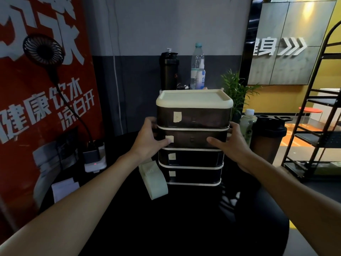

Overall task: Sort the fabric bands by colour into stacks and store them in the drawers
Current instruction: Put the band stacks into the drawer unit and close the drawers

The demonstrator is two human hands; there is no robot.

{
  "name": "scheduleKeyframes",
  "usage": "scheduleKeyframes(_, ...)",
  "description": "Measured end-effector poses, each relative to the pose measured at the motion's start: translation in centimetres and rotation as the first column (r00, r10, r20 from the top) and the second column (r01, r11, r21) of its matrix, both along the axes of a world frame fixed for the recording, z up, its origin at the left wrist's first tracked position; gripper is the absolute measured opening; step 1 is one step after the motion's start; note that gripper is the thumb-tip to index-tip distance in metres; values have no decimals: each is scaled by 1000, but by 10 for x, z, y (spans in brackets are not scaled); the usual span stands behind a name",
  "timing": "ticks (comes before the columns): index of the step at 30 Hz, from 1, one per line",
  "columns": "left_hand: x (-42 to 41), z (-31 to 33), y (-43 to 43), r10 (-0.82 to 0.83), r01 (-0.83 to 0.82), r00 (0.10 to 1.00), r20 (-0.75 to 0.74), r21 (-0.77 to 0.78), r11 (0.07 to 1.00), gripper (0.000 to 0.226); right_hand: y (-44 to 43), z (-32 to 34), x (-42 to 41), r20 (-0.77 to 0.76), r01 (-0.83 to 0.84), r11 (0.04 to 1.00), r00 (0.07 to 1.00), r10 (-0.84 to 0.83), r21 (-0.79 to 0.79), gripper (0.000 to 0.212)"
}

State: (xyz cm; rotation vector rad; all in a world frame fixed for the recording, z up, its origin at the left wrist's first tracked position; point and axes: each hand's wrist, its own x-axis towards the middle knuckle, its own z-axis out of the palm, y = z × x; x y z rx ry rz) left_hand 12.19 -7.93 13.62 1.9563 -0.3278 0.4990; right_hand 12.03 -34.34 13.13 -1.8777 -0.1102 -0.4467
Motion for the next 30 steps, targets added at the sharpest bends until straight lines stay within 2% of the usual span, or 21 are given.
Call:
scheduleKeyframes(8, -3, 0, -1, 11, -11, 1000, 15, 10, 1000, 58, 2, -3, 0, 2, 47, 999, 999, -47, -19, 80)
scheduleKeyframes(12, -8, -3, 7, -13, 14, 1000, -17, 67, 998, 60, 4, -13, -9, 27, 124, 986, 992, -122, -111, 83)
scheduleKeyframes(16, -11, -14, 28, 52, -41, 996, -77, 147, 988, 59, 16, -31, -32, 97, 169, 975, 983, -156, -141, 69)
scheduleKeyframes(21, -14, -30, 55, 76, -44, 987, -142, 214, 976, 35, 45, -60, -55, 61, 36, 992, 998, -29, -125, 52)
scheduleKeyframes(30, -32, -46, 92, 79, -23, 988, -132, 379, 925, 13, 111, -93, -77, 15, -235, 952, 970, 242, -196, 39)
